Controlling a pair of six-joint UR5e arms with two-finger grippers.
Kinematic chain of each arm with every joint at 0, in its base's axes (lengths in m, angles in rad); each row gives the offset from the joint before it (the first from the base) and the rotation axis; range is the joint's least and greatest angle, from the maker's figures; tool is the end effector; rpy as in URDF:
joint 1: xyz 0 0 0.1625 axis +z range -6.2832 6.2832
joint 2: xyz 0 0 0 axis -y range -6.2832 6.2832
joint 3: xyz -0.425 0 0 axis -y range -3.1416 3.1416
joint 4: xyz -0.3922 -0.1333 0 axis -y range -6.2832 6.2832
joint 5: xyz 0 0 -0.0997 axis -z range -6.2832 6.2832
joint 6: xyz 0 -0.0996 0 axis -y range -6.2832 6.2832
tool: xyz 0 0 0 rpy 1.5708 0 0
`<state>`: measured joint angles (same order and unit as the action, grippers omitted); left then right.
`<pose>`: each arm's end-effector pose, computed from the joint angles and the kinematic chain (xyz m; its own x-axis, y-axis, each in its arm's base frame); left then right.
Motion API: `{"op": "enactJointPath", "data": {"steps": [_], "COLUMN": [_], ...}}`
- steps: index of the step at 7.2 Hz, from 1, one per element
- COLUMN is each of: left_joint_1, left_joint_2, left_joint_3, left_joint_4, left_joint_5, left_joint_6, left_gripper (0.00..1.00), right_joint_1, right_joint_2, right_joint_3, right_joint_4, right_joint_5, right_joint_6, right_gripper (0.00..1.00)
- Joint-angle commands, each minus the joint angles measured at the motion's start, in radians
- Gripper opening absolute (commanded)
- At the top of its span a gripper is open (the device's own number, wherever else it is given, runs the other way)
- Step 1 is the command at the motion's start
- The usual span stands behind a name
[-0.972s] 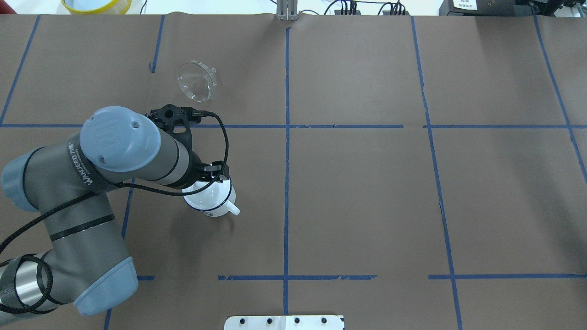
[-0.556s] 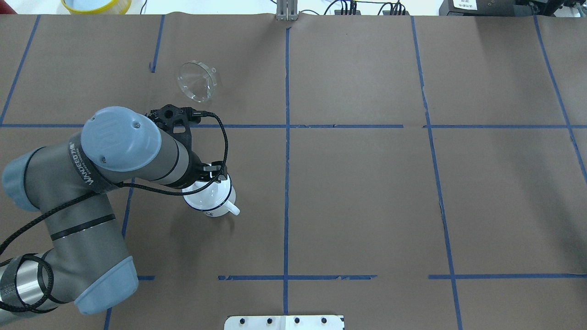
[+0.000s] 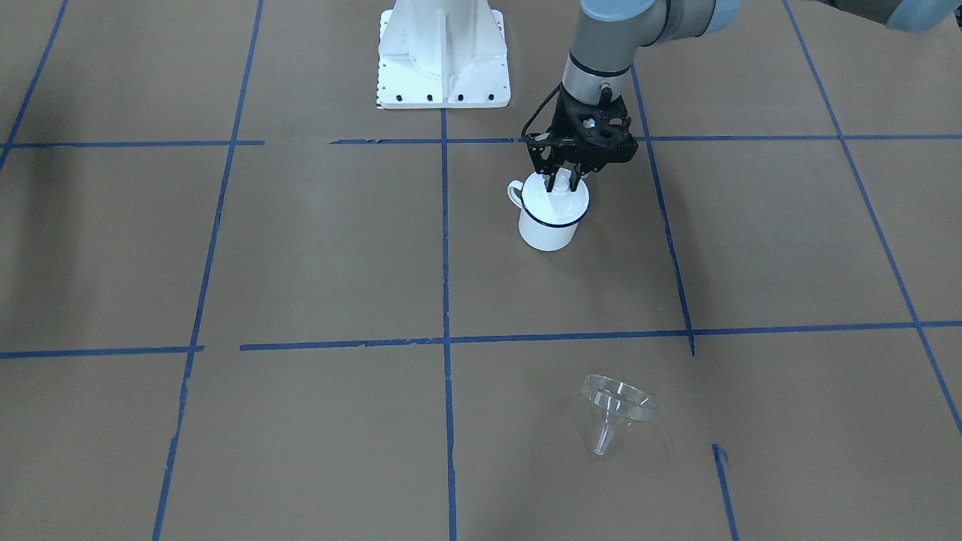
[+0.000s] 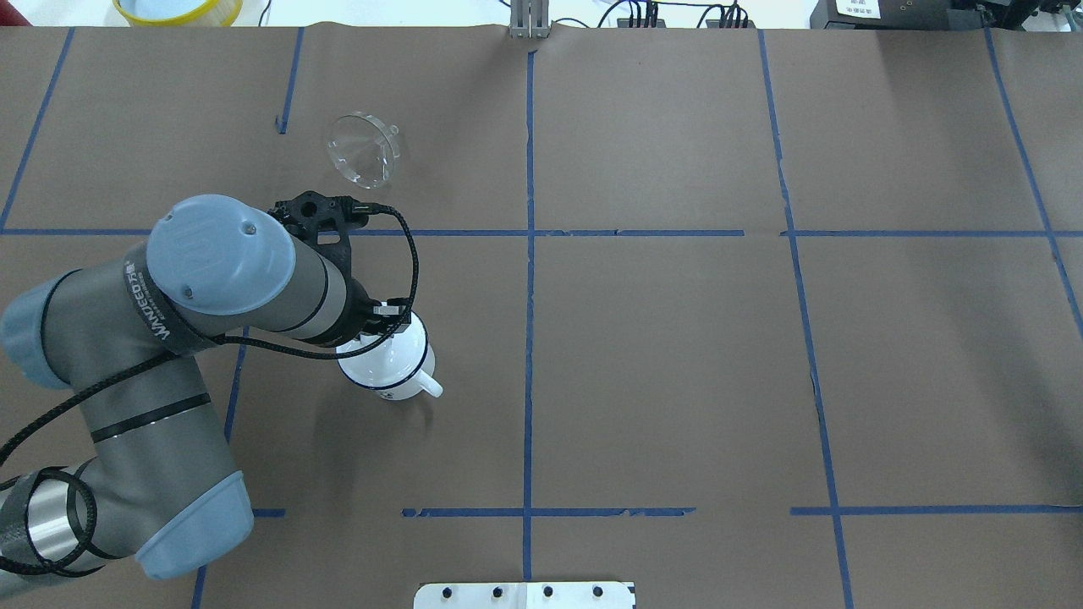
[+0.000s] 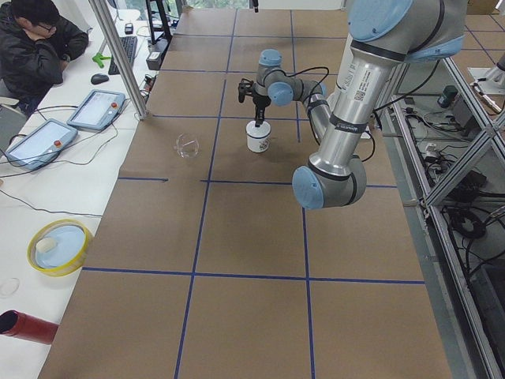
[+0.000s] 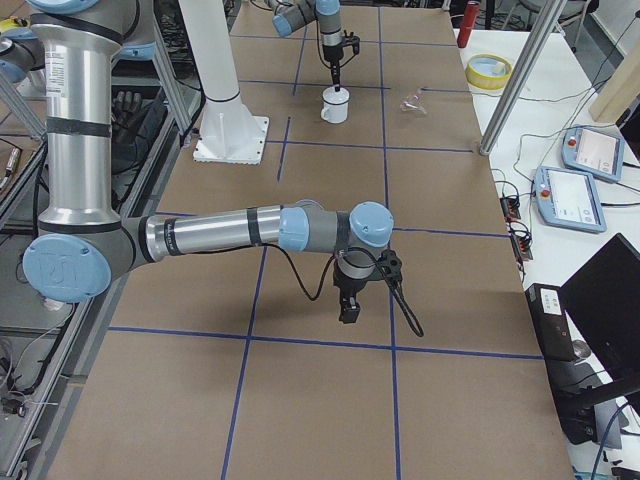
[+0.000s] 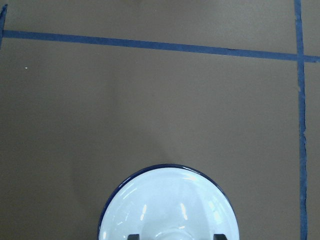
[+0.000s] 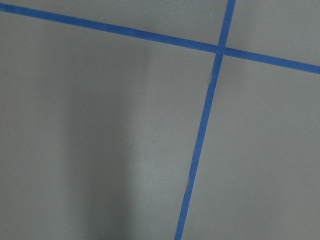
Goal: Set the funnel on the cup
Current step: 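Lower the left gripper and close it on the white lid's knob, then lift the white lid off the mug toward the robot with the left gripper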
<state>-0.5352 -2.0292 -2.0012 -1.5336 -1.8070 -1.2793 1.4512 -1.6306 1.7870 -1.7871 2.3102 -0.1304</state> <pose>0.4375 -0.3873 0.2279 0.6417 -0.0557 -0.7649 0.1670 0.9836 0.0686 0.0112 -0.4618 0.6051 0.7167 -0.1766 0.6747 0.2141 0.9764 0.0281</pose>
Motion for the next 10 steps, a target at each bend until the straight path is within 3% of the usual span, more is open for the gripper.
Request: {"op": "enactJointPath", "data": {"steps": [1,2,4,6,8,10], "left_joint_1": [-0.018,-0.049,-0.121,-0.126,-0.097,-0.010], "left_joint_2": [0.000,-0.008,0.006,0.209,0.460,0.492], "left_joint_3": [-0.008,-0.039,-0.201,-0.331,-0.294,-0.187], "left_joint_4": [0.003,0.044,0.122,0.060,-0.287,-0.353], "left_joint_5": [0.000,-0.002,-0.006,-0.014,-0.006,0.065], "left_joint_6": [0.002,0.014,0.132,0.205,0.201,0.131], "left_gripper": [0.00,0.00,0.00,0.00,0.00,0.00], "right_joint_1": [0.000,0.000,0.000,0.000,0.000,0.000], "right_joint_2": [0.000,0.000,0.000,0.000,0.000,0.000], "right_joint_3": [0.000,0.000,0.000,0.000,0.000,0.000], "right_joint_4": [0.000,0.000,0.000,0.000,0.000,0.000], "right_joint_5": [0.000,0.000,0.000,0.000,0.000,0.000], "right_joint_6": [0.000,0.000,0.000,0.000,0.000,0.000], "right_gripper": [1.00,1.00,1.00,1.00,1.00,1.00]}}
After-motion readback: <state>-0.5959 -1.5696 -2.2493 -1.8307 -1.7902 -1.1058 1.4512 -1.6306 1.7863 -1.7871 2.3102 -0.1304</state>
